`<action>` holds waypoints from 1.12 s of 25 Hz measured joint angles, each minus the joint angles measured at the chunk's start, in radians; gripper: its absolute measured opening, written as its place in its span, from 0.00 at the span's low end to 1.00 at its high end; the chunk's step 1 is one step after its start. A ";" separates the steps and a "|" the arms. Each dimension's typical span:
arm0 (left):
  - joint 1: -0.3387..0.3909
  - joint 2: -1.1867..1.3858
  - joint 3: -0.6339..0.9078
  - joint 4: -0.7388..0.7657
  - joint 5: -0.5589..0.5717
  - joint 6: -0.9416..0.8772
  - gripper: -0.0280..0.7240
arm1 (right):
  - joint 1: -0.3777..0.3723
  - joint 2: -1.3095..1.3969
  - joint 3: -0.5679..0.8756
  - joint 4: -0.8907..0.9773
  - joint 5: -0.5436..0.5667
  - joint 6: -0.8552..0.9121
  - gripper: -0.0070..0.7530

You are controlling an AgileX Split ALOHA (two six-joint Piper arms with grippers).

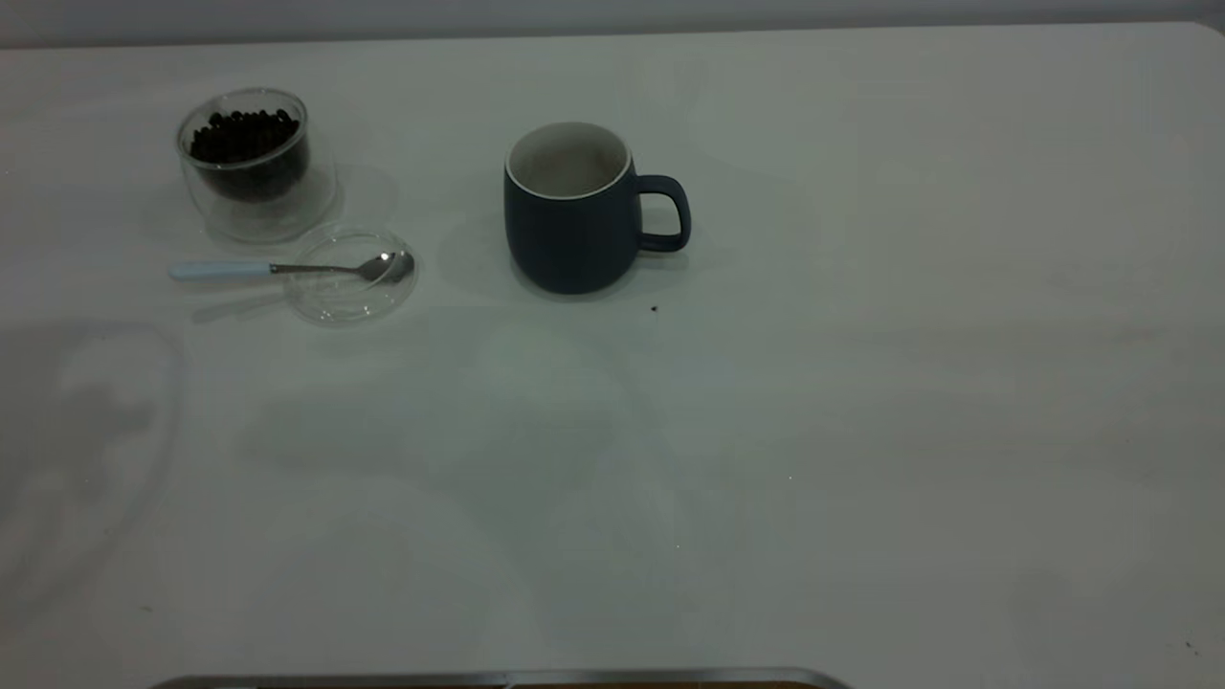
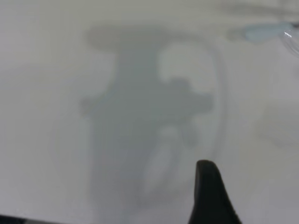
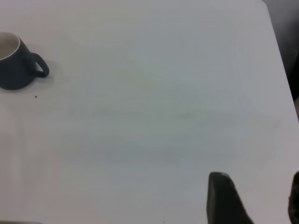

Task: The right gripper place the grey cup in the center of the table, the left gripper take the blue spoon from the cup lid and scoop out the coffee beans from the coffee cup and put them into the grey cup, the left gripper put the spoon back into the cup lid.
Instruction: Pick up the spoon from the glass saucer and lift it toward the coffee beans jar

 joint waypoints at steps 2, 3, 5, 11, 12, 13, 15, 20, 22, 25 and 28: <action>0.050 0.091 -0.060 -0.009 -0.004 0.022 0.74 | 0.000 0.000 0.000 0.000 0.000 0.000 0.50; 0.079 0.132 -0.088 -0.019 -0.004 0.046 0.74 | 0.000 0.000 0.000 0.000 0.000 0.000 0.50; 0.127 0.207 -0.137 -0.071 -0.004 0.121 0.73 | 0.000 0.000 0.000 0.000 0.000 0.000 0.50; 0.203 0.389 -0.206 -0.371 0.004 0.534 0.73 | 0.000 0.000 0.000 0.000 0.000 0.000 0.50; 0.207 0.415 -0.209 -0.441 0.007 0.602 0.73 | 0.000 0.000 0.000 0.000 0.000 0.000 0.50; 0.209 0.440 -0.212 -0.499 0.008 0.669 0.73 | 0.000 0.000 0.000 0.000 0.000 0.000 0.50; 0.210 0.480 -0.212 -0.616 0.008 0.817 0.73 | 0.000 0.000 0.000 0.000 0.000 0.000 0.50; 0.210 0.594 -0.213 -0.869 0.003 1.072 0.72 | 0.000 0.000 0.000 0.000 0.000 0.000 0.50; 0.210 0.630 -0.214 -0.927 -0.032 1.156 0.72 | 0.000 0.000 0.000 0.000 0.000 0.000 0.50; 0.210 0.673 -0.214 -0.997 -0.116 1.240 0.72 | 0.000 0.000 0.000 0.000 0.000 0.000 0.50; 0.210 0.686 -0.214 -1.027 -0.132 1.275 0.73 | 0.000 0.000 0.000 0.000 0.000 0.000 0.50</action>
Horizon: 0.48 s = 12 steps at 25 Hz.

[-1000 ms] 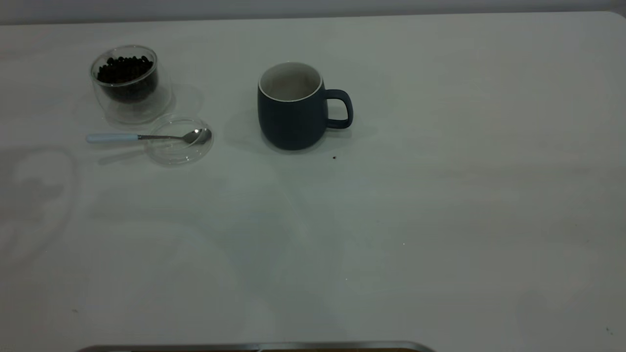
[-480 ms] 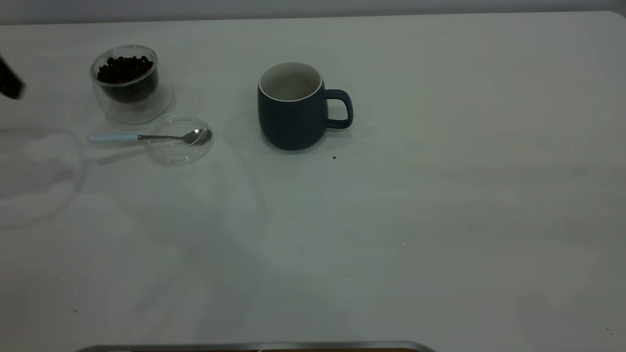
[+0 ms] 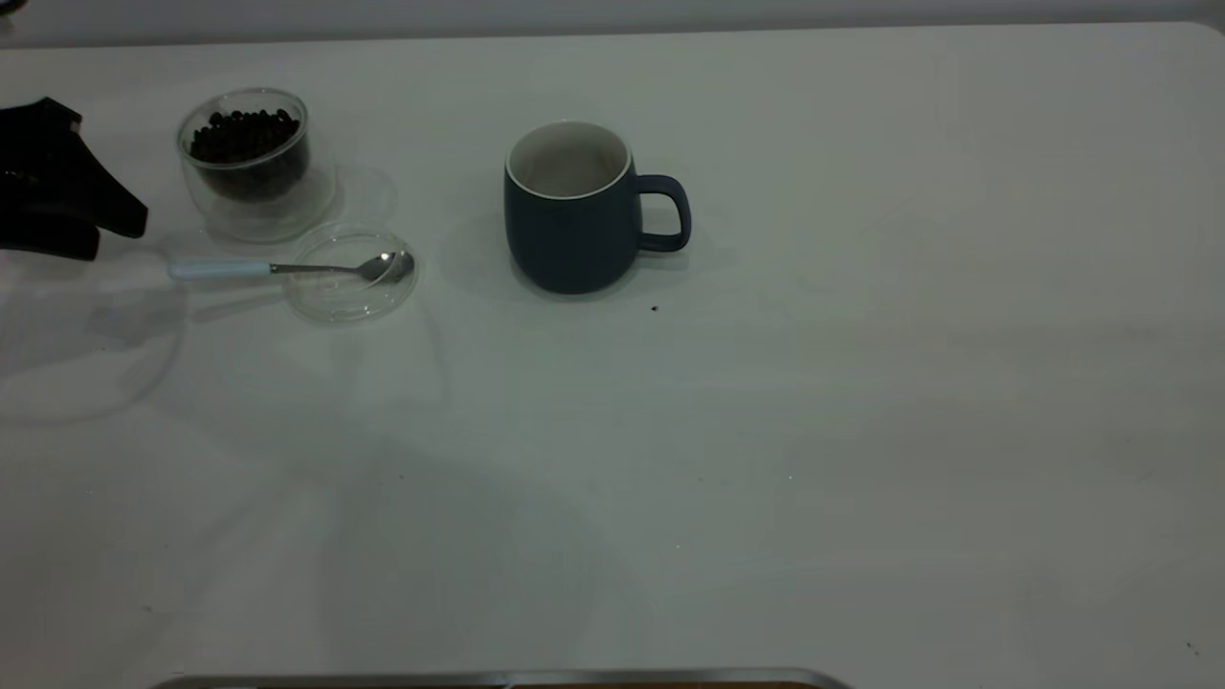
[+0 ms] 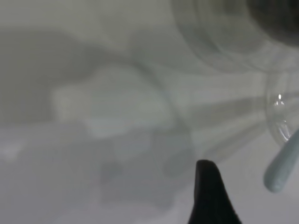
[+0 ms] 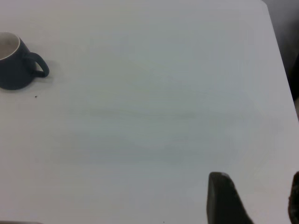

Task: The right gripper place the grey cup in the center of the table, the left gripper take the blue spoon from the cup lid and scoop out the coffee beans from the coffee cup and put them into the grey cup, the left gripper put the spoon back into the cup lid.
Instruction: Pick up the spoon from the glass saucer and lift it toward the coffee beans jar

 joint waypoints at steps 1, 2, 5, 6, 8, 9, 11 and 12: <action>0.000 0.000 0.000 -0.003 0.002 0.012 0.73 | 0.000 0.000 0.000 0.000 0.000 0.000 0.50; 0.000 0.001 0.000 -0.003 0.005 0.022 0.75 | 0.000 0.000 0.000 0.000 0.000 0.000 0.50; 0.000 0.007 -0.001 -0.006 0.013 0.029 0.83 | 0.000 0.000 0.000 0.000 0.000 0.000 0.50; 0.000 0.009 -0.001 -0.007 0.015 0.030 0.85 | 0.000 0.000 0.000 0.000 0.000 0.000 0.50; 0.000 0.009 -0.001 -0.008 0.021 0.031 0.87 | 0.000 0.000 0.000 0.000 0.000 0.000 0.50; 0.000 0.011 -0.001 -0.010 0.026 0.031 0.87 | 0.000 0.000 0.000 0.000 0.000 0.000 0.50; 0.000 0.017 -0.002 -0.013 0.044 0.031 0.86 | 0.000 0.000 0.000 0.000 0.000 0.000 0.50; 0.000 0.022 -0.004 -0.017 0.059 0.032 0.85 | 0.000 0.000 0.000 0.000 0.000 0.000 0.50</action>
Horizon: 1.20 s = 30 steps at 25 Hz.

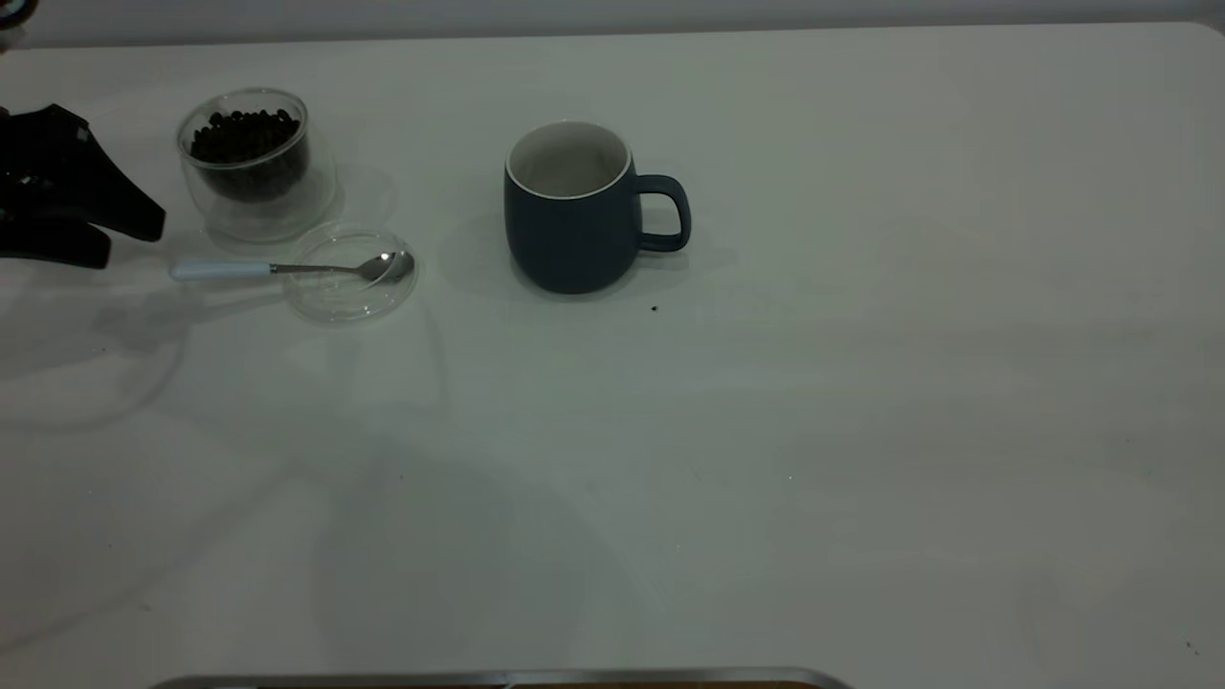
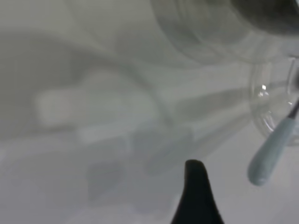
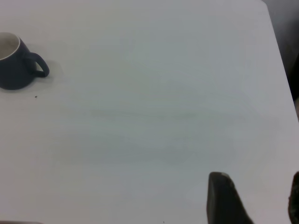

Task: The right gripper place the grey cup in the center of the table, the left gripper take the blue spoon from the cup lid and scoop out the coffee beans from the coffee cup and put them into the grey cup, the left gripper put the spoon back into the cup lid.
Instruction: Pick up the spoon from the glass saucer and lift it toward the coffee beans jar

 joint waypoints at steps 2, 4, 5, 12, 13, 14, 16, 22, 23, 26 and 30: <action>0.000 0.018 0.000 -0.019 0.016 0.015 0.82 | 0.000 0.000 0.000 0.000 0.000 0.000 0.50; 0.000 0.037 0.000 -0.041 0.018 0.049 0.81 | 0.000 0.000 0.000 0.000 0.000 0.000 0.50; 0.000 0.045 0.000 -0.057 0.018 0.063 0.81 | 0.000 0.000 0.000 0.000 0.000 0.000 0.50; 0.000 0.104 -0.002 -0.220 0.040 0.189 0.81 | 0.000 0.000 0.000 0.000 0.000 0.000 0.50; 0.000 0.113 -0.002 -0.237 0.044 0.197 0.81 | 0.000 0.000 0.000 0.000 0.000 0.000 0.50; 0.000 0.121 -0.002 -0.243 0.049 0.203 0.81 | 0.000 0.000 0.000 0.000 0.000 0.000 0.50; 0.000 0.135 -0.002 -0.250 0.055 0.210 0.81 | 0.000 0.000 0.000 0.000 0.000 0.000 0.50; 0.000 0.156 -0.003 -0.295 0.069 0.240 0.81 | 0.000 0.000 0.000 0.000 0.000 0.000 0.50; 0.000 0.160 -0.003 -0.300 0.073 0.246 0.81 | 0.000 0.000 0.000 0.000 0.000 0.000 0.50; 0.000 0.172 -0.003 -0.309 0.085 0.260 0.80 | 0.000 0.000 0.000 0.000 0.000 0.000 0.50; 0.000 0.182 -0.004 -0.316 0.104 0.262 0.75 | 0.000 0.000 0.000 0.000 0.000 0.000 0.50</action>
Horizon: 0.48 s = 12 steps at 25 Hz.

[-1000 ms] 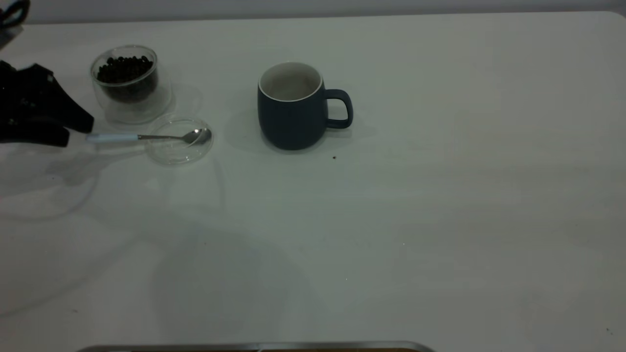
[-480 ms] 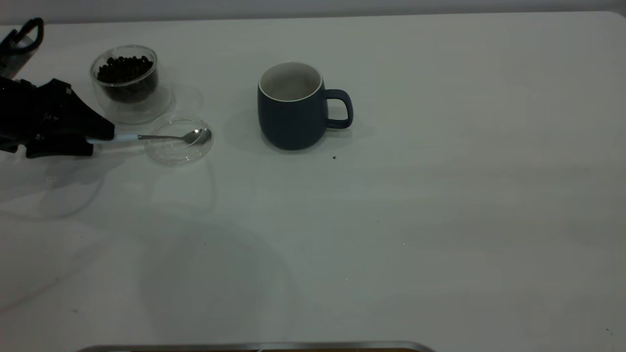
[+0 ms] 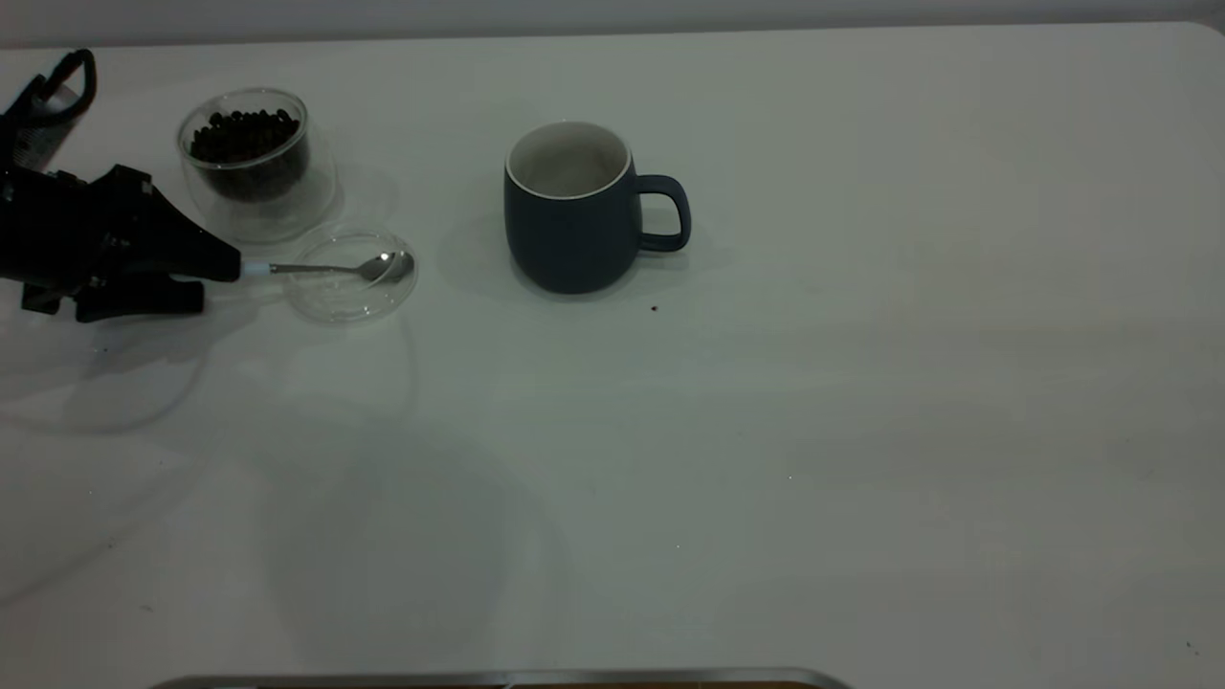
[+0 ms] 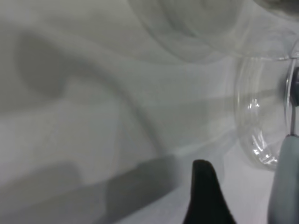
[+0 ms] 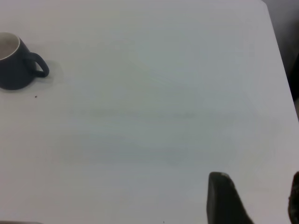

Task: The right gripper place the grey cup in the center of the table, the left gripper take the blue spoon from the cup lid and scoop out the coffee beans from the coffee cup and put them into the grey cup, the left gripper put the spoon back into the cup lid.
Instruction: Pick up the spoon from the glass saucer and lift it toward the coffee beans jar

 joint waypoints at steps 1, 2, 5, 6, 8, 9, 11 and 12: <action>0.000 0.001 0.000 -0.001 0.001 0.000 0.73 | 0.000 0.000 0.000 0.000 0.000 0.000 0.50; 0.000 0.001 0.000 -0.006 0.002 0.001 0.70 | 0.000 0.000 0.000 0.000 0.000 0.000 0.50; 0.000 0.001 0.000 -0.022 0.008 0.004 0.61 | 0.000 0.000 0.000 0.000 0.000 0.000 0.50; 0.000 0.001 0.000 -0.023 0.012 0.005 0.59 | 0.000 0.000 0.000 0.000 0.000 0.000 0.50; 0.000 0.001 0.000 -0.024 0.020 0.015 0.54 | 0.000 0.000 0.000 0.000 0.000 0.000 0.50; 0.000 0.001 0.000 -0.024 0.024 0.019 0.52 | 0.000 0.000 0.000 0.000 0.000 0.000 0.50; 0.000 0.001 0.000 -0.025 0.032 0.022 0.49 | 0.000 0.000 0.000 0.000 0.000 0.000 0.50; 0.000 0.001 0.000 -0.025 0.034 0.023 0.48 | 0.000 0.000 0.000 0.000 0.000 0.000 0.50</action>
